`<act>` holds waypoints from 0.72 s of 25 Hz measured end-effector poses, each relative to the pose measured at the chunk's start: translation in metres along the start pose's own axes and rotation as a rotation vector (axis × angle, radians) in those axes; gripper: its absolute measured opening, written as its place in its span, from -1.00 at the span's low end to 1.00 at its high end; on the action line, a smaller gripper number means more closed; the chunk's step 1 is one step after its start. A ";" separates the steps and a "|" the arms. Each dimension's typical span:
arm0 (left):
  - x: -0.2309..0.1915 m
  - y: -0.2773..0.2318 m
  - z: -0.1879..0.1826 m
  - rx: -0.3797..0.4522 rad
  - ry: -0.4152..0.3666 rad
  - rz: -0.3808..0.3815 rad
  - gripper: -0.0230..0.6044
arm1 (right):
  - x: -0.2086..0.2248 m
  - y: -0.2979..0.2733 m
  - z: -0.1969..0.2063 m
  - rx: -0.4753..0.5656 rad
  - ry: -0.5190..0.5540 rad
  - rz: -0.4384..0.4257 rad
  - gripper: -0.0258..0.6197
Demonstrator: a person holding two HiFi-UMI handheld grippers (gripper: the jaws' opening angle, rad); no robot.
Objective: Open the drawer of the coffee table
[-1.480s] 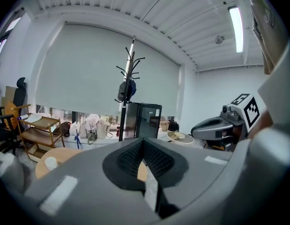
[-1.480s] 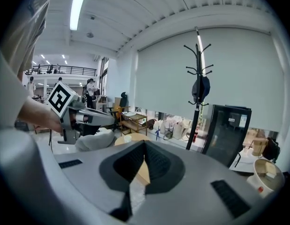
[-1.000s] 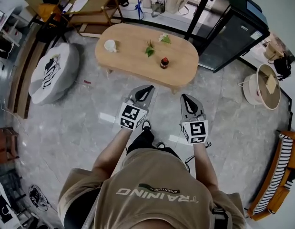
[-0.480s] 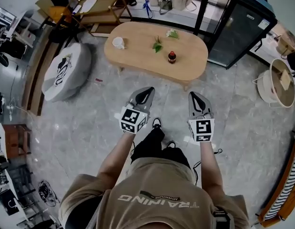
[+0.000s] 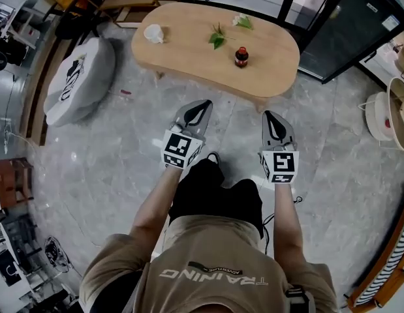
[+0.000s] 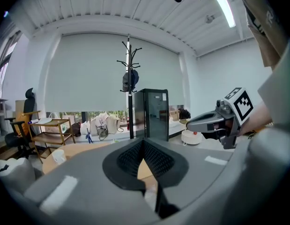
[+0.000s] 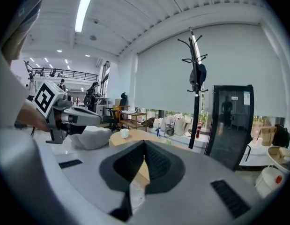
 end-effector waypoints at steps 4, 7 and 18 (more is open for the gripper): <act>-0.006 -0.018 0.051 0.020 -0.022 -0.004 -0.91 | -0.002 -0.028 0.055 0.014 0.018 0.009 -0.91; -0.010 -0.031 0.099 0.020 -0.022 -0.008 -0.91 | 0.000 -0.045 0.092 0.027 0.035 0.023 -0.91; -0.018 -0.095 0.262 0.060 0.002 -0.049 -0.91 | 0.011 -0.109 0.240 0.135 0.035 0.081 -0.91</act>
Point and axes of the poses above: the fingertips, and each gripper's own axes: y backward along the fingers, x to its right, z out of its underside, the point moved 8 cm from there along y, backward along the fingers, and after that the axes turned 6 degrees about -z, right-handed, at the moved point
